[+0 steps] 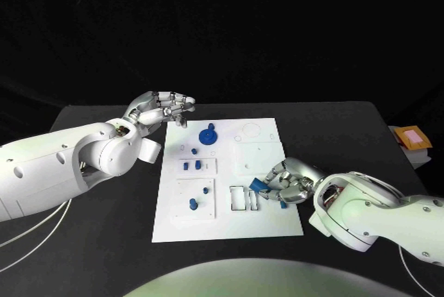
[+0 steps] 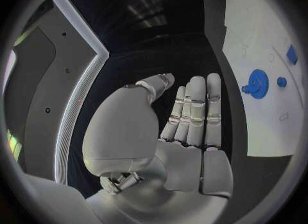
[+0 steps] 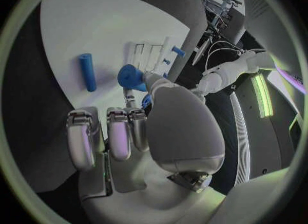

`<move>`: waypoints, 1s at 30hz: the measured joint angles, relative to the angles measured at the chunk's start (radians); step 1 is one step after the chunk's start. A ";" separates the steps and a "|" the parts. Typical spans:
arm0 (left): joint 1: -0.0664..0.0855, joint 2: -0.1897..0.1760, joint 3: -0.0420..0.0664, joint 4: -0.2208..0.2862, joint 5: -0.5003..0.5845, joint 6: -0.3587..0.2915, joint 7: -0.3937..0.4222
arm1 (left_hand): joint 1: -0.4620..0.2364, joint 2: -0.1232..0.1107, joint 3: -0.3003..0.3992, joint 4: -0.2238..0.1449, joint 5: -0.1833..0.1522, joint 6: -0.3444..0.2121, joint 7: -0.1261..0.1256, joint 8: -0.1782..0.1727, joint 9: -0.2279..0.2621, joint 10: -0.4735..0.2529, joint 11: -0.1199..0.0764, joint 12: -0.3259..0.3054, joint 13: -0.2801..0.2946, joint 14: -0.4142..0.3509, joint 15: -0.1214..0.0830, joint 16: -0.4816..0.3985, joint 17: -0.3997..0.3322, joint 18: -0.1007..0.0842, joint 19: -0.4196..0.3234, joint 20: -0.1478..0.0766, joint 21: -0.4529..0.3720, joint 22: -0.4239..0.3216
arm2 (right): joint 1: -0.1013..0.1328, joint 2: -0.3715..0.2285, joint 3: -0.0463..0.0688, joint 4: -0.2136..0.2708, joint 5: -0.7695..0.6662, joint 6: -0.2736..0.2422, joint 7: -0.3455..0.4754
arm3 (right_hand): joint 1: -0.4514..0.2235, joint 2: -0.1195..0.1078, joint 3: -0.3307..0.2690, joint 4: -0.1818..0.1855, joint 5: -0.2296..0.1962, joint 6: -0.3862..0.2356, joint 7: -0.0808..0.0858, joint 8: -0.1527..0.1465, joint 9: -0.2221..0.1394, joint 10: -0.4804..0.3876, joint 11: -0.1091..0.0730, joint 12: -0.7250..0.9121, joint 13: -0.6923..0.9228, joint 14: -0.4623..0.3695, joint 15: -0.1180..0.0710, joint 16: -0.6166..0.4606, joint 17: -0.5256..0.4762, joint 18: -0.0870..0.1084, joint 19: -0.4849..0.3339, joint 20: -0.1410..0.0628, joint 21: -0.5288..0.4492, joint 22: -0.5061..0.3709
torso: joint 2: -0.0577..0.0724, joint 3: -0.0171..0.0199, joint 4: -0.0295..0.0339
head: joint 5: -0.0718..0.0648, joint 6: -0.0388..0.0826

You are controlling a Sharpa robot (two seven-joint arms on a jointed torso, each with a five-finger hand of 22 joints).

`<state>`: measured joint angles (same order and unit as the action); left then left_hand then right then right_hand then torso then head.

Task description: Assemble the parts on the task board

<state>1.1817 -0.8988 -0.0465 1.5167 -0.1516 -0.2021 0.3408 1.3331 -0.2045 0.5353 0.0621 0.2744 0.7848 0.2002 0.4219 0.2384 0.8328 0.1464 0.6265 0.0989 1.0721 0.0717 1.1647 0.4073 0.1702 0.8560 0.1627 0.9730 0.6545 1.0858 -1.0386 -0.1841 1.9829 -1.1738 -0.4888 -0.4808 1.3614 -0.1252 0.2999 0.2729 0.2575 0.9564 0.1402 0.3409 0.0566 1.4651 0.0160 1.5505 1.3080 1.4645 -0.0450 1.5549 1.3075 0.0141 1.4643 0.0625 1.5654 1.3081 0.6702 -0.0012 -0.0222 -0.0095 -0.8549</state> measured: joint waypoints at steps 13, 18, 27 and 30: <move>0.000 0.007 0.000 -0.001 0.000 0.001 0.001 | 0.000 0.000 0.000 0.000 0.000 0.000 0.000 0.005 0.000 0.000 0.000 0.000 0.000 0.000 0.000 0.000 0.000 0.000 0.000 0.000 0.000 0.000 | 0.001 0.054 0.001 0.003 -0.003 0.018 0.008 | -0.045 -0.006 0.007 0.013 -0.022 0.001 -0.001 0.015 0.031 0.000 0.000 0.000 0.000 0.000 0.000 0.000 0.000 0.000 0.000 0.000 0.000 0.000 | 0.001 0.0002 -0.0006 | 0.007 -0.005; 0.000 0.006 0.000 -0.001 0.000 0.001 0.001 | 0.000 0.000 0.000 0.000 0.000 0.000 0.000 0.005 0.000 0.000 0.000 0.000 0.000 0.000 0.000 0.000 0.000 0.000 0.000 0.000 0.000 0.000 | 0.001 0.075 0.001 -0.012 -0.004 0.036 0.008 | -0.082 -0.002 0.007 0.013 -0.033 0.002 -0.002 0.021 0.085 0.000 0.000 0.000 0.000 0.000 0.000 0.000 0.000 0.000 0.000 0.000 0.000 0.000 | 0.001 0.0003 0.0000 | 0.007 -0.006; 0.000 0.004 0.000 0.000 0.000 0.002 0.001 | 0.000 0.000 0.000 0.000 0.000 0.000 0.000 0.005 0.000 0.000 0.000 0.000 0.000 0.000 0.000 0.000 0.000 0.000 0.000 0.000 0.000 0.000 | -0.007 0.105 0.001 -0.041 0.000 0.081 0.003 | -0.169 -0.008 -0.010 0.018 -0.006 0.004 -0.004 0.041 0.389 0.000 0.000 -0.005 0.000 0.004 -0.004 0.000 0.000 0.000 0.002 -0.002 -0.004 0.000 | 0.000 -0.0001 0.0000 | 0.012 -0.008; 0.000 0.004 0.000 0.000 0.000 0.002 0.001 | 0.000 0.000 0.000 0.000 0.000 0.000 0.000 0.005 0.001 0.000 0.000 0.000 0.000 0.000 0.000 0.000 0.000 0.000 0.000 0.000 0.000 0.000 | -0.009 0.114 0.001 -0.051 0.000 0.090 0.001 | -0.207 -0.004 -0.023 0.019 -0.020 0.024 -0.019 0.049 0.408 0.000 0.000 -0.005 0.000 0.004 -0.004 0.000 0.000 0.000 0.003 -0.003 -0.004 0.000 | 0.000 -0.0001 -0.0001 | 0.013 -0.009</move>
<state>1.1817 -0.8951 -0.0466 1.5170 -0.1520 -0.2000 0.3422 1.3332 -0.2045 0.5353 0.0621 0.2744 0.7848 0.2002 0.4265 0.2390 0.8329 0.1465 0.6265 0.0987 1.0721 0.0717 1.1647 0.4071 0.1702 0.8560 0.1627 0.9730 0.6547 1.0768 -0.9247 -0.1835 1.9322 -1.1742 -0.3986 -0.4799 1.1541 -0.1290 0.2765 0.2923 0.2379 0.9799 0.1208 0.3904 0.4644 1.4650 0.0161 1.5454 1.3076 1.4682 -0.0486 1.5549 1.3074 0.0142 1.4678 0.0591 1.5612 1.3076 0.6701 -0.0012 -0.0223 0.0035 -0.8634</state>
